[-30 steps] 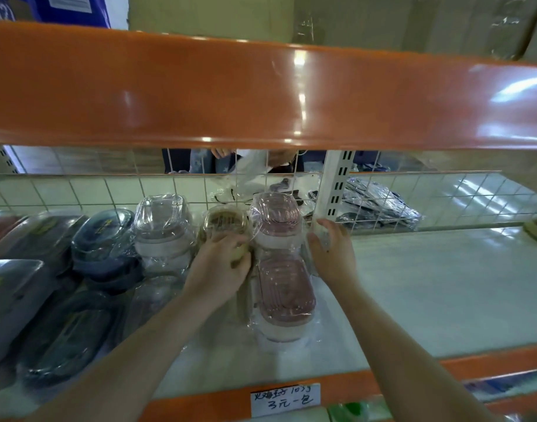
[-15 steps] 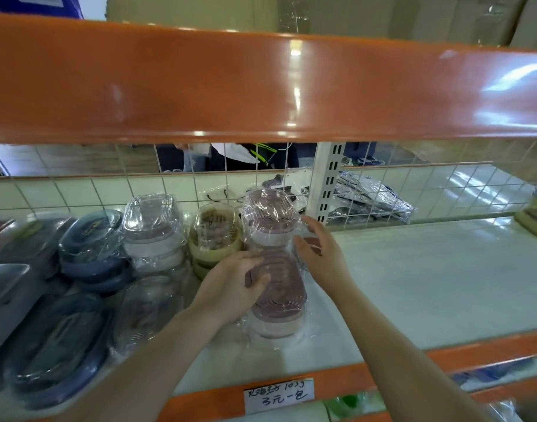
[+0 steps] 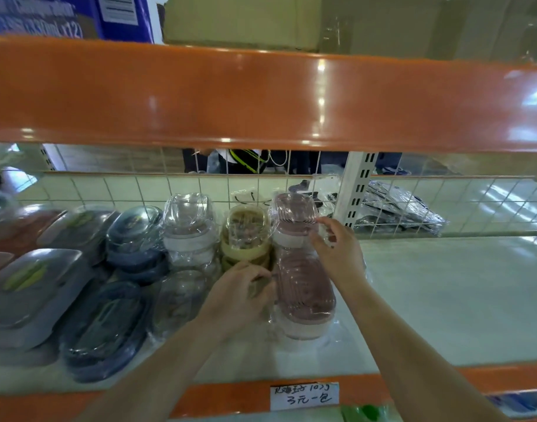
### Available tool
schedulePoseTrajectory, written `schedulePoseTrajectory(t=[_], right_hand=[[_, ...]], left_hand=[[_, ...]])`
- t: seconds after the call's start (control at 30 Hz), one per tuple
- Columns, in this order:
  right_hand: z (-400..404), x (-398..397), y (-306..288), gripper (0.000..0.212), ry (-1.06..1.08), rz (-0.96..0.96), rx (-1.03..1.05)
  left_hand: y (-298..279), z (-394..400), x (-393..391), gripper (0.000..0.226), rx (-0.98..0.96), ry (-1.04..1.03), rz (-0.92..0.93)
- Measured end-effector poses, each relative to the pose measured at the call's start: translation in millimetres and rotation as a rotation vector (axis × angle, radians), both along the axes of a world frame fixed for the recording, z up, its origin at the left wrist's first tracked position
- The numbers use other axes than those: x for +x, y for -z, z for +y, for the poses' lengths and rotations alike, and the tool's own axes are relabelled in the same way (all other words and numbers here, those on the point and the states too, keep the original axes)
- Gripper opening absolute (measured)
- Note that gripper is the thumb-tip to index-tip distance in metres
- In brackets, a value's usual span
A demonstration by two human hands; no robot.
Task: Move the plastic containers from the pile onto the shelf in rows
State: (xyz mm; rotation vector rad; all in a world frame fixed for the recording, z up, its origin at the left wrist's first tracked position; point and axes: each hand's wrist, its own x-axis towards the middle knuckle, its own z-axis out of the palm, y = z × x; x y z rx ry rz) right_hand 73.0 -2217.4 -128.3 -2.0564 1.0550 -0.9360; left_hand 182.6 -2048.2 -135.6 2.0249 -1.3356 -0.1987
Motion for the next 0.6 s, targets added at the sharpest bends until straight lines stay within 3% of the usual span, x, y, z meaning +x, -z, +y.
schedulePoseTrajectory(t=[0.27, 0.6], right_hand=[[27, -8, 0, 0.046, 0.007, 0.001, 0.026], [62, -40, 3, 0.042, 0.027, 0.042, 0.050]], left_hand=[[10, 28, 10, 0.030, 0.230, 0.000, -0.032], [12, 51, -1, 0.030, 0.327, 0.055, -0.072]])
